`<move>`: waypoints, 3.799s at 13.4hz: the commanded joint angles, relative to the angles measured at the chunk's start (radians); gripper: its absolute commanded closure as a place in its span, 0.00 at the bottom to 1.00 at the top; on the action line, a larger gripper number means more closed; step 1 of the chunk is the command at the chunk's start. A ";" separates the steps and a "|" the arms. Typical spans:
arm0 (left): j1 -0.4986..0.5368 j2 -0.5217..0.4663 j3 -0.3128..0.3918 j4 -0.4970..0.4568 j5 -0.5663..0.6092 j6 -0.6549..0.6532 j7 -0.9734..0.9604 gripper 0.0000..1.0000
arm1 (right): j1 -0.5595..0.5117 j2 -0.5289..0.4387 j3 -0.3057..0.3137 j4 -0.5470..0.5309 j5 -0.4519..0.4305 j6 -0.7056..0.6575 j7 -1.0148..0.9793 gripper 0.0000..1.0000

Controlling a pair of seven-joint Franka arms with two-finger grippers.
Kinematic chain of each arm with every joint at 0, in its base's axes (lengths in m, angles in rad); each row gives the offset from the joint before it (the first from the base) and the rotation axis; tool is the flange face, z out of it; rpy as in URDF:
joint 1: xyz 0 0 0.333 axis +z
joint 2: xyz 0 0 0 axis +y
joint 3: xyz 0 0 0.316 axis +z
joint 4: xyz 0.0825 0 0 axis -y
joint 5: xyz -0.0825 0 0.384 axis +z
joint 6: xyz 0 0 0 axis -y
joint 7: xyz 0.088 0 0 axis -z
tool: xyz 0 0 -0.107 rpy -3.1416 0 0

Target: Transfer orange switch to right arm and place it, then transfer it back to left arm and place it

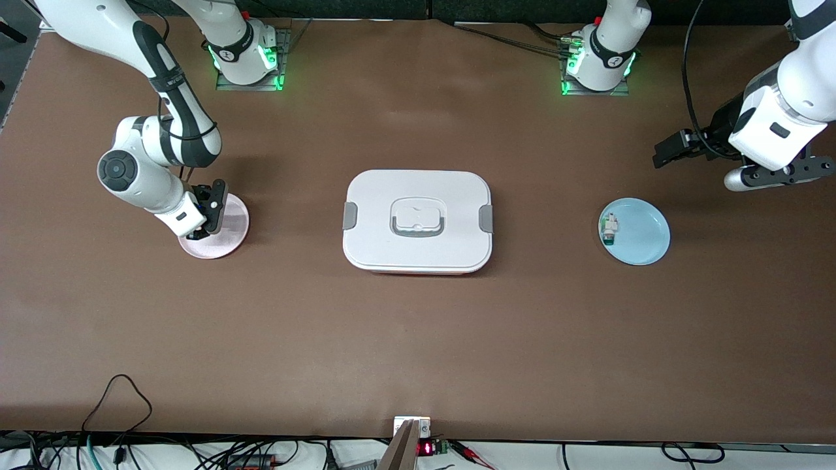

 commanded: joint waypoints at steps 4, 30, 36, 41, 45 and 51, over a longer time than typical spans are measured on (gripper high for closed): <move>-0.009 0.009 0.014 0.026 -0.010 0.008 0.016 0.00 | -0.013 0.027 0.011 -0.020 -0.018 0.070 -0.006 0.59; 0.096 0.002 -0.104 0.029 0.043 -0.055 0.065 0.00 | 0.060 -0.174 0.014 0.679 0.251 -0.896 1.539 0.00; 0.091 0.002 -0.104 0.029 0.045 -0.038 0.077 0.00 | 0.056 -0.174 -0.025 0.782 -0.013 -0.941 1.544 0.00; 0.090 0.002 -0.104 0.029 0.045 -0.041 0.079 0.00 | 0.048 -0.181 -0.103 0.786 -0.016 -0.978 1.553 0.00; 0.091 0.000 -0.104 0.029 0.045 -0.046 0.082 0.00 | 0.001 -0.181 -0.104 0.777 -0.016 -0.964 1.522 0.00; 0.091 0.000 -0.104 0.029 0.045 -0.046 0.082 0.00 | -0.085 -0.200 -0.004 0.705 -0.019 -0.910 1.458 0.00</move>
